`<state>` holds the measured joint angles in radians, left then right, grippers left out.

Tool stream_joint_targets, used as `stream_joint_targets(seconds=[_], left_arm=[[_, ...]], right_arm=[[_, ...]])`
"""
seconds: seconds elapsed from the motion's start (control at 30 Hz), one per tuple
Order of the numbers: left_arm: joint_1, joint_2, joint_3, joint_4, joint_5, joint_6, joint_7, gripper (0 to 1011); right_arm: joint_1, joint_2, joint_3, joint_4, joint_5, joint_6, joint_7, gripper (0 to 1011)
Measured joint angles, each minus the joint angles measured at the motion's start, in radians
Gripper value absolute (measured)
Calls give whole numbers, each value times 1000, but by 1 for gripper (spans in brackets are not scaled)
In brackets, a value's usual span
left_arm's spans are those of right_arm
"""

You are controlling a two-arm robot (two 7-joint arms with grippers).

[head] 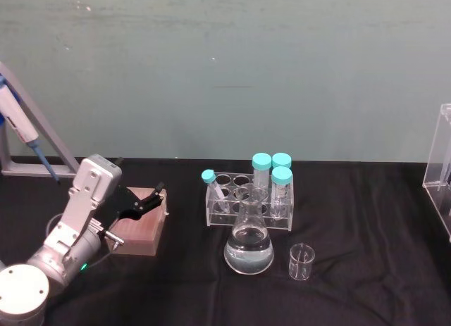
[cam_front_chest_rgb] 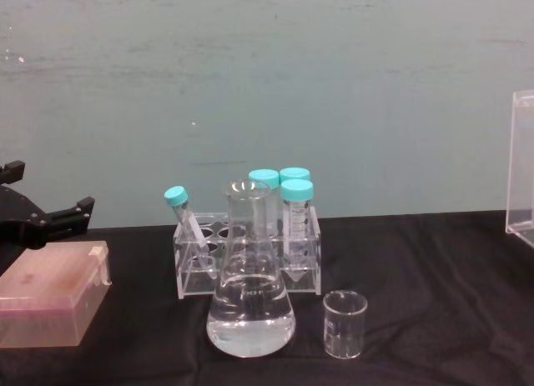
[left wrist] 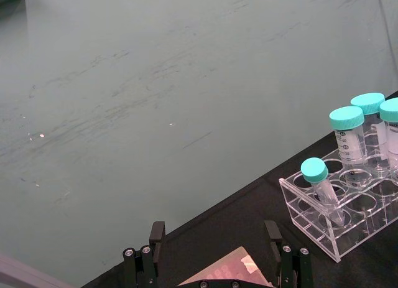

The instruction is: Place the experimental apparatus aside using one hand.

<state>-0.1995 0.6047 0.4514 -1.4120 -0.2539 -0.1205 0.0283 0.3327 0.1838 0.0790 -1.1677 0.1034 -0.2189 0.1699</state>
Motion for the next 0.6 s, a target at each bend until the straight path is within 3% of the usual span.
stream_joint_targets(seconds=[0.6], left_arm=[[0, 0, 0, 0, 0, 0, 0, 1000]], right_arm=[[6, -2, 1, 13, 0, 1, -5, 600]])
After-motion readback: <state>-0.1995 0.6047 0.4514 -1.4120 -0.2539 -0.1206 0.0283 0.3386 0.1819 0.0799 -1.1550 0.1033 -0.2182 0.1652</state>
